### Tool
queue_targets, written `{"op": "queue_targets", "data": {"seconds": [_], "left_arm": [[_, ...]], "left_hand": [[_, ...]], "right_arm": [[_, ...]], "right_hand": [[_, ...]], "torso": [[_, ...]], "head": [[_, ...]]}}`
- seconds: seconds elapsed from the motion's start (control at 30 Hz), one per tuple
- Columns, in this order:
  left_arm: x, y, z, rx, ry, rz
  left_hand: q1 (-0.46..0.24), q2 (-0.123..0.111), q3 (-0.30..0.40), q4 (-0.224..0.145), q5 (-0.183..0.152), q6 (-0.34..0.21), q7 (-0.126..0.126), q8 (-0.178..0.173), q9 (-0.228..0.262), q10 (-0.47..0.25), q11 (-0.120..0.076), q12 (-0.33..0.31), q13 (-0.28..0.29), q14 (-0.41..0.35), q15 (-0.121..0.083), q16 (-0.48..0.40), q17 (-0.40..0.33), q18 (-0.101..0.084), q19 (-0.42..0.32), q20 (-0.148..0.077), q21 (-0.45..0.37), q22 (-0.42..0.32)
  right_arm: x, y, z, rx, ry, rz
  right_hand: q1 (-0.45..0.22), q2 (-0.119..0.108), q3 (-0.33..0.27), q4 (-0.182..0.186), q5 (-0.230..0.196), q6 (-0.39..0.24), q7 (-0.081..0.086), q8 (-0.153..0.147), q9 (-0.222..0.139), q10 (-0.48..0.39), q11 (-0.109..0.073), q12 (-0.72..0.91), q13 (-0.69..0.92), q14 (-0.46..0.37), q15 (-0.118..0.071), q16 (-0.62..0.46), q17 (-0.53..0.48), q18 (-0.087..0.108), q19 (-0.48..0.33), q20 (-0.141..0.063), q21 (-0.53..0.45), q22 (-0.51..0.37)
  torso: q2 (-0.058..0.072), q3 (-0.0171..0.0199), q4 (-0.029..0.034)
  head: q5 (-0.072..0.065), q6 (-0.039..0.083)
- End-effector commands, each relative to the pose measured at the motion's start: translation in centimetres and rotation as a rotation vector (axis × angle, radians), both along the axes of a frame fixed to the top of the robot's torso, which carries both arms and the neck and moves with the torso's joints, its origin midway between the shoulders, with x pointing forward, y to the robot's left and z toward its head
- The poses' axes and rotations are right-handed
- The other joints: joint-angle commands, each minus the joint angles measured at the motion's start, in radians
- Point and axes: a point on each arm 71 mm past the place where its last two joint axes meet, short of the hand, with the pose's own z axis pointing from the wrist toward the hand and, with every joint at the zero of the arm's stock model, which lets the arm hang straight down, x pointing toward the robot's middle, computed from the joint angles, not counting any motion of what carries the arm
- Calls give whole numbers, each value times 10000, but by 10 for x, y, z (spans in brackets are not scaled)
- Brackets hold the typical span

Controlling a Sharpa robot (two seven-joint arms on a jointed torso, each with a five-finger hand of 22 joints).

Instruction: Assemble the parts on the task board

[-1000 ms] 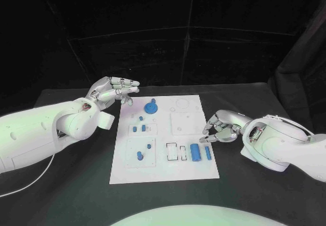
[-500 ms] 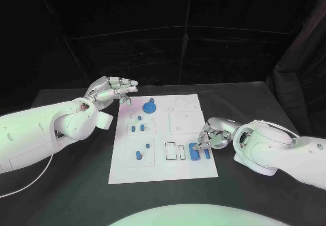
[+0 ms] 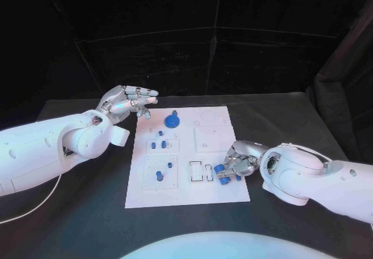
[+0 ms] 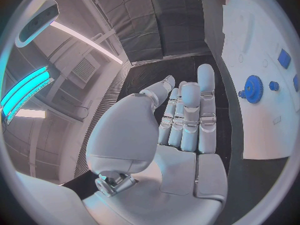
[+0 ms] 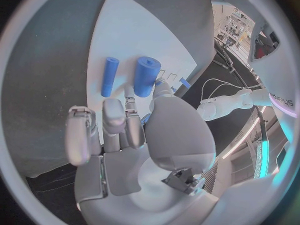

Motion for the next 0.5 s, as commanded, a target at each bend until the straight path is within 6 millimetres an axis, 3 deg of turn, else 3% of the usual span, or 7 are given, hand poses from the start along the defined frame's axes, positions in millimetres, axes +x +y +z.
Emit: {"op": "queue_targets", "data": {"seconds": [0.03, 0.23, 0.37, 0.4, 0.43, 0.5], "left_arm": [[0, -1, 2, -115, -88, -68], [-1, 0, 1, -108, -38, -104], [-1, 0, 1, -102, -22, -106], [-1, 0, 1, -101, -19, -106], [-1, 0, 1, -100, -17, -106], [-1, 0, 1, -97, -9, -108]], "left_hand": [[48, 71, -60, 0, 10, -77, -14, 52, -6, -57, -18, 34, 11, -60, 11, -22, 13, 134, -14, 14, -46, -11], [40, 72, -72, 3, 10, -81, -10, 56, -6, -66, -15, 47, 11, -63, 12, -22, 3, 134, -10, 15, -51, -15], [31, 67, -82, 6, 9, -88, -7, 56, -7, -76, -11, 51, 10, -68, 14, -25, -7, 133, -9, 16, -54, -17], [31, 67, -82, 6, 9, -88, -7, 56, -7, -76, -11, 51, 10, -68, 14, -25, -7, 133, -9, 16, -54, -17], [31, 67, -82, 6, 9, -88, -7, 56, -7, -76, -11, 51, 10, -68, 14, -25, -7, 133, -9, 16, -54, -17], [31, 67, -82, 6, 9, -88, -7, 56, -7, -76, -11, 51, 10, -68, 14, -25, -7, 133, -9, 16, -54, -17]], "right_arm": [[1, 0, -3, -429, -49, -5], [0, 5, -9, -659, -77, 163], [-2, 6, -9, -631, -166, 150], [-2, 6, -9, -569, -211, 105], [-2, 6, -9, -495, -233, 53], [-4, 4, -7, -230, -219, -136]], "right_hand": [[-90, -9, 13, 44, -52, 38, -50, 39, 7, 488, -32, 19, 1445, 165, -29, 23, 8, -72, 297, -36, 31, 900], [54, 15, 71, -19, -55, 65, -69, 90, 71, 475, -51, -11, 1435, 166, -44, 19, 16, -77, 305, -49, 38, 921], [379, 164, 155, -125, 476, 98, -94, 163, 173, 471, -74, -34, 1445, 168, -65, 9, 27, -77, 305, -71, 34, 922], [453, 214, 142, -161, 644, 116, -121, 192, 215, 471, -103, -46, 1448, 726, -102, 2264, 2649, -79, 306, -94, 32, 923], [516, 274, 120, -198, 801, 129, -140, 218, 259, 475, -107, -53, 1457, 910, -101, 3400, 4012, -79, 309, -125, 33, 928], [610, 410, 110, -244, 1329, 176, -141, 264, 328, 487, -122, -55, 1478, 942, -113, 3850, 4565, -85, 325, -122, 44, 955]], "torso": [[-4, -7, 13], [-5, -14, 20], [-13, -15, -2], [-14, -15, -3], [-15, -15, -12], [-12, -13, -17]], "head": [[8, -12], [18, -23], [26, -28], [27, -28], [31, -27], [40, -26]]}}
